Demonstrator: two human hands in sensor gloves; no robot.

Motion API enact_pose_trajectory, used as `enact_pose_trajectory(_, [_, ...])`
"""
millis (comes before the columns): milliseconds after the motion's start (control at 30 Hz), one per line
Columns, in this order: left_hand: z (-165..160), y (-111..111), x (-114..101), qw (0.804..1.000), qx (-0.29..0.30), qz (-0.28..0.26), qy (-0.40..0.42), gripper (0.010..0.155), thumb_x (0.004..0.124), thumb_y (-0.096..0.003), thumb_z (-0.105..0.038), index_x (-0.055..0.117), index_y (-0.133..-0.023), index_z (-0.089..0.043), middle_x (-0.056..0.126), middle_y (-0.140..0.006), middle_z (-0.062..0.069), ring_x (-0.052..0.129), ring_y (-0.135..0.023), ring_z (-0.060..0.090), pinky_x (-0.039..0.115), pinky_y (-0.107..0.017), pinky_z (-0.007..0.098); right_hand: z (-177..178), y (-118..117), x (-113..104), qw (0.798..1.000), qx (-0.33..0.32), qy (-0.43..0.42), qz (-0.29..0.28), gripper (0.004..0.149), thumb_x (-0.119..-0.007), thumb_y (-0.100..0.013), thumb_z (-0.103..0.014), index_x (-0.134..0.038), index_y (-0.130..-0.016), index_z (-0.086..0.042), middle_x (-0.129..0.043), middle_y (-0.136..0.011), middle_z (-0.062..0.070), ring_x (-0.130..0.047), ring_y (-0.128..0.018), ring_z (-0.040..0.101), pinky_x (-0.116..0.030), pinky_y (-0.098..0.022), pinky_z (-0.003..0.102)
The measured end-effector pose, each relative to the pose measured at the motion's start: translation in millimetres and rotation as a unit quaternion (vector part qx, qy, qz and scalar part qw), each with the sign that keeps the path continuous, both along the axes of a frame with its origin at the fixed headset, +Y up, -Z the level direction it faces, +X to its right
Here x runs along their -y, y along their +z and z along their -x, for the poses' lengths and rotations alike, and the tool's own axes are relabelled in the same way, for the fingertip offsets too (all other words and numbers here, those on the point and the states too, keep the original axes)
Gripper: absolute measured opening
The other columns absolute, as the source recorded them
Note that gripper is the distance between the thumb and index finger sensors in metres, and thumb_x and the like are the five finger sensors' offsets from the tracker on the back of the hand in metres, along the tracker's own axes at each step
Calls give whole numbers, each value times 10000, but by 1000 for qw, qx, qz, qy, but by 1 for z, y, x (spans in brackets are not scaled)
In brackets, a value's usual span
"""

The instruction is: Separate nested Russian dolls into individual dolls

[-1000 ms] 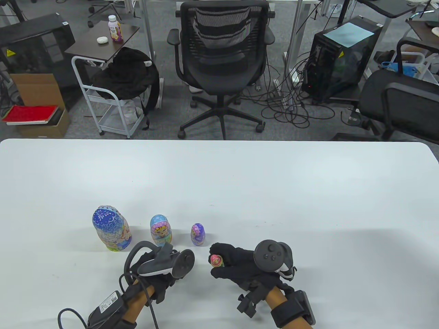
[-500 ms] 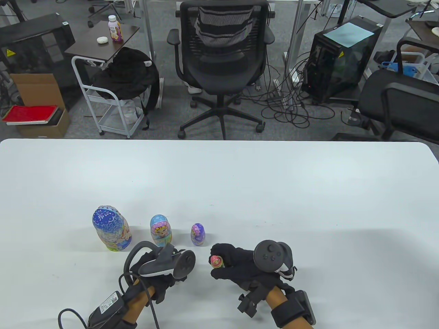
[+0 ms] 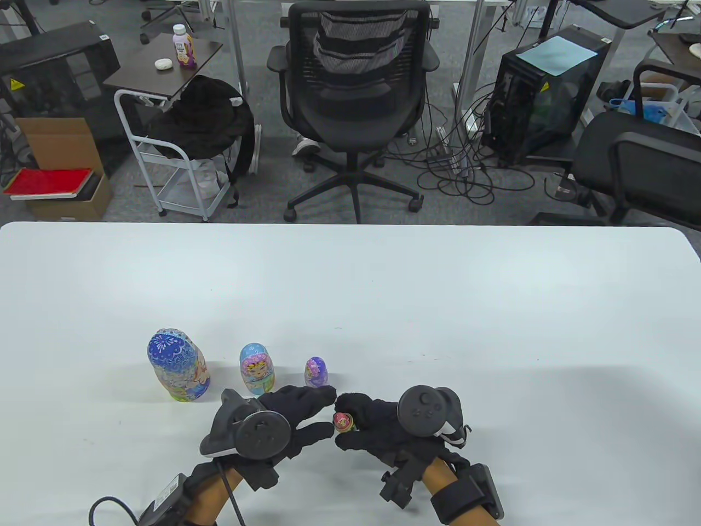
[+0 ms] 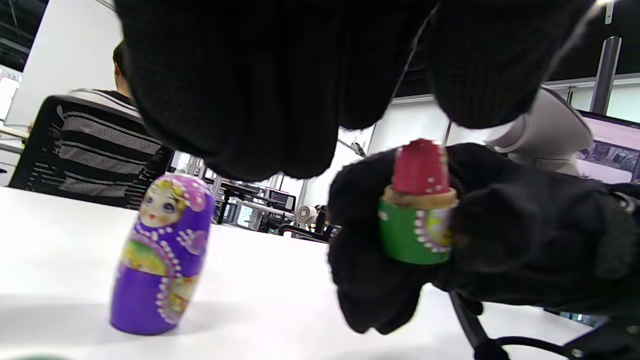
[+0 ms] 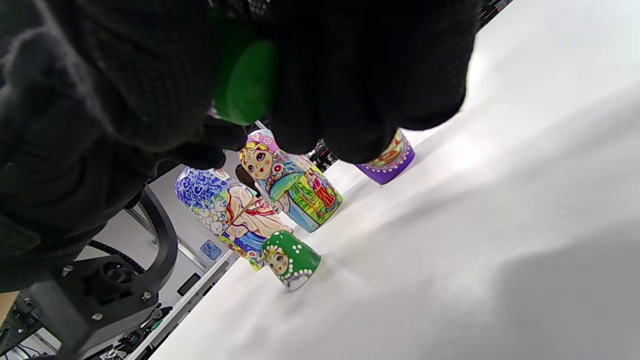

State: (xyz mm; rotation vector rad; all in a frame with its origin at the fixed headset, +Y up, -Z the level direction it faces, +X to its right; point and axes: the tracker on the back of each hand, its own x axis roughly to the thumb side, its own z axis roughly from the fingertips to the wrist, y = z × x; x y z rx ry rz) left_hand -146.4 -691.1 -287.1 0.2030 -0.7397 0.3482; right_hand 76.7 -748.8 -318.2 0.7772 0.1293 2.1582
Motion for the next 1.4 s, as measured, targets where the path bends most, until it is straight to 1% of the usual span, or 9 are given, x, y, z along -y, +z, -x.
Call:
enact_pose_trajectory(67, [-4, 2, 2, 1000, 6, -9, -4, 634, 760, -509, -566, 710, -1026, -201, 943, -881, 82, 1012, -701, 306, 902, -507, 379, 1, 1, 0, 1000, -2, 4, -1, 728, -932, -367, -429, -709, -953, -59, -990, -787, 160, -1006, -683, 344, -871, -510, 430])
enact_pose_trajectory(267, [-13, 5, 8, 1000, 25, -5, -12, 609, 790, -505, -535, 730, -1009, -199, 955, -859, 77, 1023, -683, 293, 909, -495, 369, 6, 2, 2, 1000, -12, 11, 3, 731, -933, -367, -426, -708, -954, -54, -990, -787, 162, -1007, -681, 346, -872, -510, 431])
enact_pose_trajectory(367, [-15, 7, 7, 999, 23, -20, -22, 582, 807, -505, -510, 744, -996, -205, 965, -843, 68, 1031, -669, 284, 916, -486, 356, 6, 2, 2, 1000, -13, 11, 2, 729, -932, -367, -427, -710, -952, -53, -991, -786, 162, -1008, -680, 345, -873, -508, 431])
enact_pose_trajectory(600, [-15, 8, 8, 999, 21, -25, -18, 511, 832, -510, -442, 776, -962, -210, 985, -802, 58, 1053, -634, 246, 930, -464, 334, 7, 3, 3, 1000, -17, 7, 7, 727, -932, -367, -428, -713, -949, -51, -992, -782, 167, -1009, -678, 348, -874, -506, 432])
enact_pose_trajectory(667, [-15, 8, 7, 999, 21, -27, -17, 506, 836, -507, -443, 783, -954, -210, 989, -794, 57, 1055, -630, 242, 932, -463, 331, 7, 3, 3, 1000, -17, 6, 7, 726, -931, -368, -427, -713, -949, -50, -992, -782, 165, -1011, -674, 347, -874, -506, 431])
enact_pose_trajectory(1000, [-16, 8, 9, 1000, 23, -10, -3, 486, 868, -501, -420, 807, -926, -193, 991, -797, 71, 1055, -639, 254, 937, -468, 336, 7, 4, 3, 1000, -18, 21, 0, 730, -932, -367, -427, -711, -951, -50, -992, -783, 166, -1007, -679, 348, -872, -508, 433])
enact_pose_trajectory(1400, [-13, 8, 3, 1000, 24, -6, 5, 473, 873, -498, -416, 822, -912, -195, 1002, -789, 60, 1062, -633, 255, 944, -466, 331, 8, 4, 2, 1000, -20, 16, -5, 728, -932, -367, -427, -710, -953, -56, -989, -788, 163, -1005, -684, 346, -871, -512, 432])
